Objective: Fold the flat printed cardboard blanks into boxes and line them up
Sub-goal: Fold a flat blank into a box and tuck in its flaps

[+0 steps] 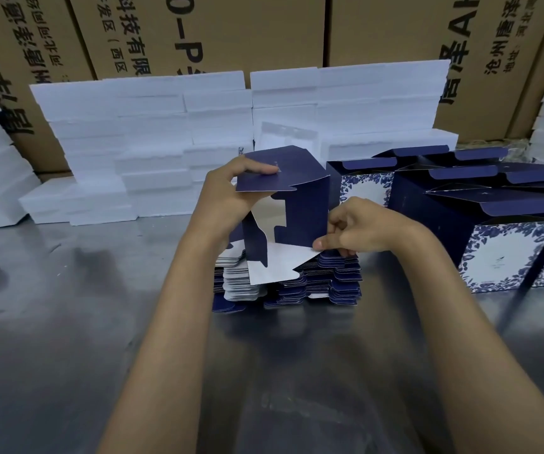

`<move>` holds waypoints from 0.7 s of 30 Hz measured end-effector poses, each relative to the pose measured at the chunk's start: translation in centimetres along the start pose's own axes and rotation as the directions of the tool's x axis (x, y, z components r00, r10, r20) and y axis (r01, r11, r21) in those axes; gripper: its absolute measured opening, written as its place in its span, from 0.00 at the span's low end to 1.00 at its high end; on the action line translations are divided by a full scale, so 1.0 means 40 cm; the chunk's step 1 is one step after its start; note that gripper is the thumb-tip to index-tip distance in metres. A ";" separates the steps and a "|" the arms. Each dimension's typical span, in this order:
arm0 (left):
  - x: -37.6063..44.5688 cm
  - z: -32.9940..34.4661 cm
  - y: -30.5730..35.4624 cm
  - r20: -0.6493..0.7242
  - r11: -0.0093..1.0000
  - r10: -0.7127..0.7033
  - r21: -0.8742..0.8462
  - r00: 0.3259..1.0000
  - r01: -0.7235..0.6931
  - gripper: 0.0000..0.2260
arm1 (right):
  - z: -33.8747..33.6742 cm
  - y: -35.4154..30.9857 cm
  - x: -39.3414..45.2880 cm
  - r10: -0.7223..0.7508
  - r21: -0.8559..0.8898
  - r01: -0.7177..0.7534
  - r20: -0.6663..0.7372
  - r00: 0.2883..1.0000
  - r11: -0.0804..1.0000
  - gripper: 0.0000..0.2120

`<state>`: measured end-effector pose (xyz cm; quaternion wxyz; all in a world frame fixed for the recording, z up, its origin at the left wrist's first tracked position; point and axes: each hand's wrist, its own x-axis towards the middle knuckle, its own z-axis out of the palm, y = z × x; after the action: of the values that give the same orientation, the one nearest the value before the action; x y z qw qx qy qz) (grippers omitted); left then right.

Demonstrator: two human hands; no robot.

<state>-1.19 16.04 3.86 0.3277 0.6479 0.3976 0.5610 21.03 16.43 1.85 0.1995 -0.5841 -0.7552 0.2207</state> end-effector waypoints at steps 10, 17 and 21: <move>-0.001 -0.014 -0.002 0.054 1.000 -0.025 -0.016 0.998 0.026 0.09 | -0.039 -0.029 -0.025 -0.071 0.087 0.074 -0.045 0.996 0.993 0.15; 0.000 -0.014 0.001 0.041 0.999 -0.041 -0.016 0.998 0.041 0.09 | -0.023 -0.028 -0.020 -0.059 -0.044 0.054 -0.104 0.993 0.998 0.17; 0.000 -0.021 0.001 0.048 0.998 -0.052 -0.033 0.998 0.054 0.09 | -0.030 -0.040 -0.026 -0.059 -0.046 0.054 -0.094 0.994 0.997 0.17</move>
<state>-2.03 16.00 4.01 0.3626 0.6445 0.3972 0.5435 20.71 15.18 3.70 0.2287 -0.5766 -0.7657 0.1702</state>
